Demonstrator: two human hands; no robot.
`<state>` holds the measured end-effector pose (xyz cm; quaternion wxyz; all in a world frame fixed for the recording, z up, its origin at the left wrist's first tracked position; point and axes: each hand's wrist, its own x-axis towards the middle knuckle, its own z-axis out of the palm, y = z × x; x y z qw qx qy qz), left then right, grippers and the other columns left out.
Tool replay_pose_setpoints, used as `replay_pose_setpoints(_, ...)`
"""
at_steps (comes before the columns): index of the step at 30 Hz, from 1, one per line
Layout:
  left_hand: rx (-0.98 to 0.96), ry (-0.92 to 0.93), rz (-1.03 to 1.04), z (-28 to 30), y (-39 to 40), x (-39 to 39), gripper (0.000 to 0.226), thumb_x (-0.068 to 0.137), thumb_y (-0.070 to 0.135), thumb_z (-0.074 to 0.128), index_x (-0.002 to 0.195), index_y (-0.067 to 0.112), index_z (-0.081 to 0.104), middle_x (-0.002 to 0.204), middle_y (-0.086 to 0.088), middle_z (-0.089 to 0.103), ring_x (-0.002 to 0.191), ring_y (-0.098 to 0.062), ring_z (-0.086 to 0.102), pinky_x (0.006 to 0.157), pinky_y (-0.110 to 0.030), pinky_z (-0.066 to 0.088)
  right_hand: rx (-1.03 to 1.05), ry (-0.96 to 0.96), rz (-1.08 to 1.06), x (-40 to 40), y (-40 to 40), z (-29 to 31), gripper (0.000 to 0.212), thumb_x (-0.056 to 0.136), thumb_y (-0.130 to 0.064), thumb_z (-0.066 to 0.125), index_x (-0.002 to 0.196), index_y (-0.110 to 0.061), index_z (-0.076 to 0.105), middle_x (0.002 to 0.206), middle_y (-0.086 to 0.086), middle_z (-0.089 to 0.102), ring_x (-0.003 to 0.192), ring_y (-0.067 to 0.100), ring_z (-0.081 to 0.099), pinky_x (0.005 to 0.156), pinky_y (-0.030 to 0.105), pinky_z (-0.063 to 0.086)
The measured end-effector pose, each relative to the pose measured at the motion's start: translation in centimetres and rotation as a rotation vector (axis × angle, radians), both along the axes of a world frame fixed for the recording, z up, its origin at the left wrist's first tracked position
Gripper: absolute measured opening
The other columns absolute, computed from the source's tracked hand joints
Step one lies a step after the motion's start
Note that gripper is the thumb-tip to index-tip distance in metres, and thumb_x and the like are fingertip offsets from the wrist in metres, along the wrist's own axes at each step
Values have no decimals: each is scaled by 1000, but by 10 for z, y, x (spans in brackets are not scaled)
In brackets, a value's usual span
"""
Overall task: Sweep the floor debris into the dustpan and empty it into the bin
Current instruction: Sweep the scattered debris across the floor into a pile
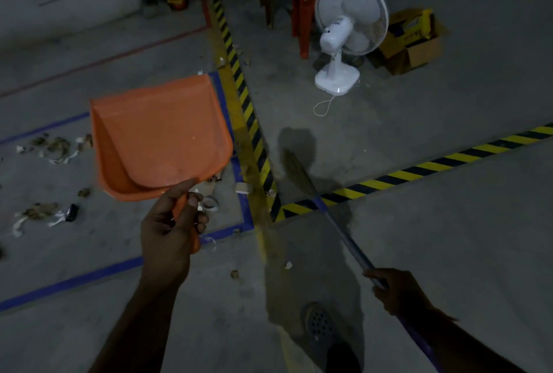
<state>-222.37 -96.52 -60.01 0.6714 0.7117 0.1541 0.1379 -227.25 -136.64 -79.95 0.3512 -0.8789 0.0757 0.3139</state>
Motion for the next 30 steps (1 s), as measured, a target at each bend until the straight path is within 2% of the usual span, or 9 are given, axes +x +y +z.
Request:
replay_pose_setpoints(4, -10, -21, 8, 8, 20, -31, 27, 102, 5, 56, 128, 6, 65, 94, -6, 67, 63, -17, 57, 56, -26, 50, 2, 54, -111, -59, 3, 1, 31, 86, -8, 68, 113, -22, 69, 84, 2, 69, 52, 25, 67, 49, 29, 56)
replay_pose_setpoints(9, -9, -20, 24, 12, 61, -78, 28, 102, 6, 57, 128, 8, 66, 97, -13, 65, 62, -17, 57, 55, -24, 49, -31, 94, -77, -108, 43, -13, 30, 84, -6, 66, 111, -20, 71, 85, 1, 69, 50, 23, 67, 50, 36, 58)
replay_pose_setpoints(11, -4, -6, 39, 11, 82, -93, 26, 102, 6, 57, 125, 11, 67, 97, -11, 66, 61, -17, 57, 53, -24, 48, -51, 90, -4, -110, 73, -18, 33, 84, -10, 66, 116, -20, 69, 96, 1, 69, 60, 19, 69, 60, 34, 60)
replay_pose_setpoints(13, 4, 2, 52, 10, 104, -103, 25, 102, 6, 57, 121, 16, 69, 95, -8, 67, 61, -18, 57, 53, -24, 48, -63, 83, 97, -104, 108, -19, 38, 86, -15, 67, 123, -17, 65, 113, 4, 68, 87, 20, 70, 79, 31, 58)
replay_pose_setpoints(14, 11, 9, 54, 10, 117, -108, 25, 101, 6, 57, 120, 18, 70, 95, -7, 68, 61, -18, 57, 52, -24, 48, -66, 80, 145, -99, 128, -18, 40, 86, -16, 67, 126, -16, 63, 120, 6, 66, 98, 22, 68, 86, 30, 55)
replay_pose_setpoints(16, 33, 25, 54, 8, 149, -115, 26, 101, 7, 58, 118, 22, 71, 94, -7, 68, 61, -20, 57, 52, -26, 47, -62, 72, 217, -85, 171, -20, 41, 86, -17, 67, 127, -15, 63, 124, 7, 65, 108, 24, 65, 91, 29, 51)
replay_pose_setpoints(21, 102, 71, 52, 0, 255, -104, 25, 101, 10, 59, 116, 24, 72, 94, -3, 69, 62, -20, 58, 53, -28, 45, -111, 23, 298, -36, 299, -55, 43, 76, -21, 73, 119, -19, 70, 121, 9, 68, 116, 28, 61, 100, 31, 45)
replay_pose_setpoints(25, 112, 83, 38, -14, 349, -75, 25, 101, 7, 58, 118, 20, 71, 95, -6, 67, 61, -18, 57, 54, -25, 48, -102, 13, 392, 13, 431, -59, 43, 85, -24, 65, 128, -19, 63, 132, 7, 61, 124, 25, 55, 108, 31, 40)
replay_pose_setpoints(30, 116, 117, 37, -28, 453, -51, 25, 101, 3, 57, 119, 14, 70, 92, -5, 67, 59, -18, 57, 53, -24, 47, -10, -15, 403, 56, 563, -58, 42, 84, -20, 69, 125, -15, 65, 129, 10, 63, 120, 29, 56, 103, 38, 44)
